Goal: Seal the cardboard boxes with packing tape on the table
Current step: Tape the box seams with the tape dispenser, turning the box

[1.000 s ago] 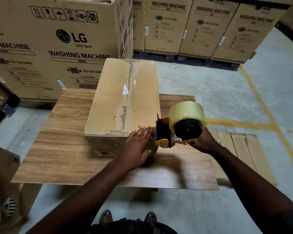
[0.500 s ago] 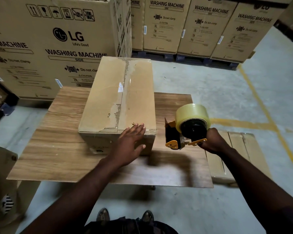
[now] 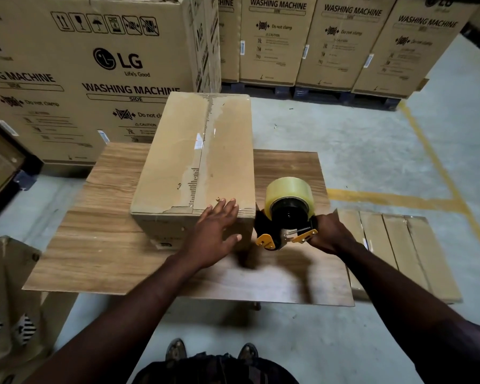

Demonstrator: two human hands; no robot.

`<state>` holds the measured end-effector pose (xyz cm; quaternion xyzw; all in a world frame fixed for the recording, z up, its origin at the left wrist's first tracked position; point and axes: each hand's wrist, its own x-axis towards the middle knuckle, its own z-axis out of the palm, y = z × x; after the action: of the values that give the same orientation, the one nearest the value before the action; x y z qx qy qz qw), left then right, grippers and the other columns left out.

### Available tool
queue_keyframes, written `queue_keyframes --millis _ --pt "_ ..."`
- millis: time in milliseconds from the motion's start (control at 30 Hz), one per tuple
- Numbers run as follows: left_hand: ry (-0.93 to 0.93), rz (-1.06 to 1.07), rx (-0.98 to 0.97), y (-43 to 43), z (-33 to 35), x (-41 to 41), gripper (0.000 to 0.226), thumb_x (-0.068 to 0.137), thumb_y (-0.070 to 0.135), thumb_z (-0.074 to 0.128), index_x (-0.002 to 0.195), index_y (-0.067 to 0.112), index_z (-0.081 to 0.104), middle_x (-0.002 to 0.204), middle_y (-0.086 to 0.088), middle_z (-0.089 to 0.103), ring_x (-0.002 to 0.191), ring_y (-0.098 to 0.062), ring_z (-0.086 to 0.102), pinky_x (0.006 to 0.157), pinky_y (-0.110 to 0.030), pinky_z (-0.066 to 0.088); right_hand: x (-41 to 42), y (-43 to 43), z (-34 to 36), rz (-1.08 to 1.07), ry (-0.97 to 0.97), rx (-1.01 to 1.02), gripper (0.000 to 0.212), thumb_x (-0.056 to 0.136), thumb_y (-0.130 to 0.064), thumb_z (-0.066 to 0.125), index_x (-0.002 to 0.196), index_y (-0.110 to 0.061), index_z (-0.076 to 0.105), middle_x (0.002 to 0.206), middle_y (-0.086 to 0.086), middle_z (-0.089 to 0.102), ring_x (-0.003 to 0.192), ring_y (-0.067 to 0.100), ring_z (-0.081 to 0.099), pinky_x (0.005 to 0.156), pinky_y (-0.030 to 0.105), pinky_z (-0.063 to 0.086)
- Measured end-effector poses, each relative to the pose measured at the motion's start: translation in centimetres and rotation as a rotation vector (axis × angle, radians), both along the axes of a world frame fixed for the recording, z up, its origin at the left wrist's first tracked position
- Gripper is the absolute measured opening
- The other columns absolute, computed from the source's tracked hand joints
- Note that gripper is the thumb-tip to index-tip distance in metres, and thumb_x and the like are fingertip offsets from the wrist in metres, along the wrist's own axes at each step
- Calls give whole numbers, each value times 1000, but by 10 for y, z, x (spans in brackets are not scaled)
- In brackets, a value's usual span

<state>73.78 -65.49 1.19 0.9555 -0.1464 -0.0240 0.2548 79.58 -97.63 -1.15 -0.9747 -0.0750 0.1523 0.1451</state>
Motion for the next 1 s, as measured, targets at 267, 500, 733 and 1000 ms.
queue_keyframes --millis 267,500,733,1000 --pt "-17 -11 14 0 1 1 73 95 36 64 158 22 29 166 8 15 154 -10 6 121 -27 -1 -37 2 -47 -394 244 219 38 84 -46 73 67 -13 67 58 5 65 61 23 66 55 28 45" --pt "-17 -32 39 1 3 0 74 96 37 62 159 22 25 166 8 12 153 -9 4 120 -25 -4 -61 36 -91 -959 672 1063 32 74 -20 86 75 -4 59 61 11 44 47 22 44 49 30 39" --pt "-71 -36 55 -1 1 -4 71 98 35 60 159 21 26 166 7 13 154 -12 7 118 -24 -7 -48 49 -63 -592 638 416 70 93 -76 41 118 -13 57 96 16 74 64 31 73 54 32 56" --pt "-110 -67 101 1 -1 -5 72 90 38 53 156 14 35 165 -3 24 153 -22 19 120 -35 5 -45 155 -43 -544 28 1075 67 94 -72 44 135 -20 57 135 -1 62 128 15 55 113 43 43"
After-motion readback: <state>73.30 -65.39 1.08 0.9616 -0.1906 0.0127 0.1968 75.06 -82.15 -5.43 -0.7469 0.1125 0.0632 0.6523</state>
